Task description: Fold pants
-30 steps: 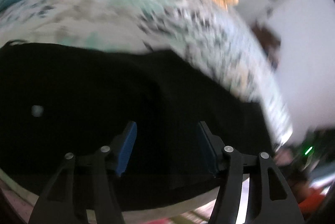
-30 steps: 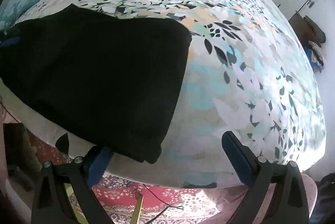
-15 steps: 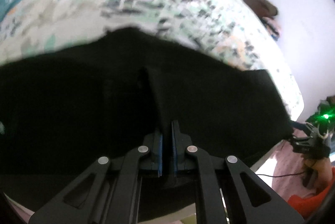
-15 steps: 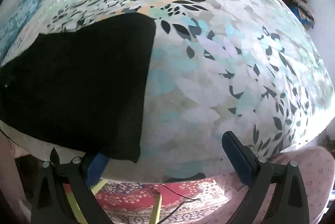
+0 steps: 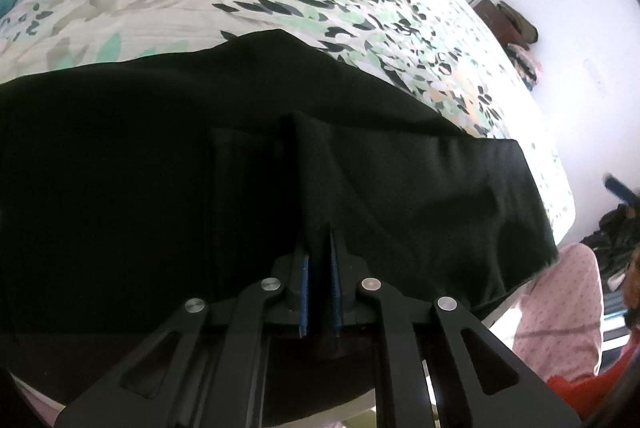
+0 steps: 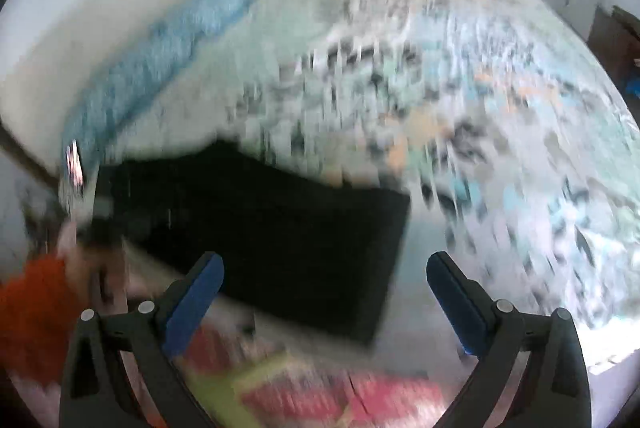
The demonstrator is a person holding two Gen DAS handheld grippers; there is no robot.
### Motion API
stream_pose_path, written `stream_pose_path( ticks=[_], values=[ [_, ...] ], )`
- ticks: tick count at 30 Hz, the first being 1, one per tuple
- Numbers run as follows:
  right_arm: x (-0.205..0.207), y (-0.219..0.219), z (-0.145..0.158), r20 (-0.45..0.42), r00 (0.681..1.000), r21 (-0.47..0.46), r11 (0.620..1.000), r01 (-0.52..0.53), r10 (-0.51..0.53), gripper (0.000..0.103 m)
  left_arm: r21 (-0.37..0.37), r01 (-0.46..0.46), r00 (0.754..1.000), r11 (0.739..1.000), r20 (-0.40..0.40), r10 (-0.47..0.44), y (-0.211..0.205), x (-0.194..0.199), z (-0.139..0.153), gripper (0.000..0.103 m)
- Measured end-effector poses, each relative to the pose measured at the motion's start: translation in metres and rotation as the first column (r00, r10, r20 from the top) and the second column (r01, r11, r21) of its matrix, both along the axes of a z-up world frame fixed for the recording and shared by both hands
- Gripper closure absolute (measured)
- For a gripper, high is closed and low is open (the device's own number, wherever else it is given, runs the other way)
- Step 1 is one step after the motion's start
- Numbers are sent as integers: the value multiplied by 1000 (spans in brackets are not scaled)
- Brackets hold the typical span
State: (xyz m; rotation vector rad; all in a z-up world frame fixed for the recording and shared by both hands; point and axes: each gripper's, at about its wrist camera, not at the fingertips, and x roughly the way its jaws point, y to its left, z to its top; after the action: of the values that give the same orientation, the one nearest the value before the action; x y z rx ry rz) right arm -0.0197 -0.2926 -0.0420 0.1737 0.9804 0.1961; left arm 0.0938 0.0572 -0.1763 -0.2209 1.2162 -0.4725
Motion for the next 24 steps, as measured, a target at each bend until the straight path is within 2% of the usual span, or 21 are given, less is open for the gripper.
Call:
stream_pose_path(
  ticks=[3, 5, 6, 7, 8, 10, 12, 13, 15, 17, 19, 21, 24],
  values=[
    [19, 22, -60, -87, 995, -24, 999, -43, 41, 2, 10, 3, 1000, 1000, 15, -4, 0, -3, 2, 93],
    [23, 37, -115, -227, 972, -103, 991, -92, 66, 2, 15, 5, 1000, 1000, 19, -5, 0, -5, 1, 92],
    [24, 38, -130, -268, 961, -133, 986, -100, 62, 0, 14, 4, 1000, 1000, 19, -4, 0, -5, 1, 89],
    [20, 42, -136, -245, 968, -175, 979, -104, 59, 0, 13, 3, 1000, 1000, 17, -3, 0, -5, 1, 88],
    [19, 43, -133, -220, 973, -183, 977, -107, 65, 0, 12, -1, 1000, 1000, 15, 1, 1, -6, 2, 88],
    [25, 40, -126, -252, 966, -164, 981, -105, 61, 0, 7, -11, 1000, 1000, 15, 11, 3, -7, 4, 83],
    [26, 32, -107, -235, 971, -112, 991, -71, 43, 0, 11, -32, 999, 999, 26, 32, 7, -8, 11, 73],
    [23, 31, -96, -214, 976, -93, 994, -57, 36, 0, 9, -47, 998, 999, 48, 47, 10, -10, 19, 70],
    [15, 28, -71, -161, 986, -70, 996, -49, 37, 0, 5, -87, 989, 996, 117, 86, 19, -14, 37, 54],
    [11, 26, -52, -105, 994, -59, 997, -45, 38, 0, 15, -140, 970, 990, 201, 134, 26, -18, 57, 45],
    [8, 28, -39, -44, 999, -89, 996, -24, 20, 0, 3, -161, 950, 987, 272, 154, 25, -20, 74, 36],
    [11, 36, -33, 16, 1000, -113, 993, -22, 24, 0, -15, -142, 943, 990, 304, 139, 17, -18, 81, 23],
    [21, 44, -47, -12, 999, -115, 993, -33, 32, 0, -1, -60, 953, 998, 296, 57, -12, -12, 76, 20]
  ],
)
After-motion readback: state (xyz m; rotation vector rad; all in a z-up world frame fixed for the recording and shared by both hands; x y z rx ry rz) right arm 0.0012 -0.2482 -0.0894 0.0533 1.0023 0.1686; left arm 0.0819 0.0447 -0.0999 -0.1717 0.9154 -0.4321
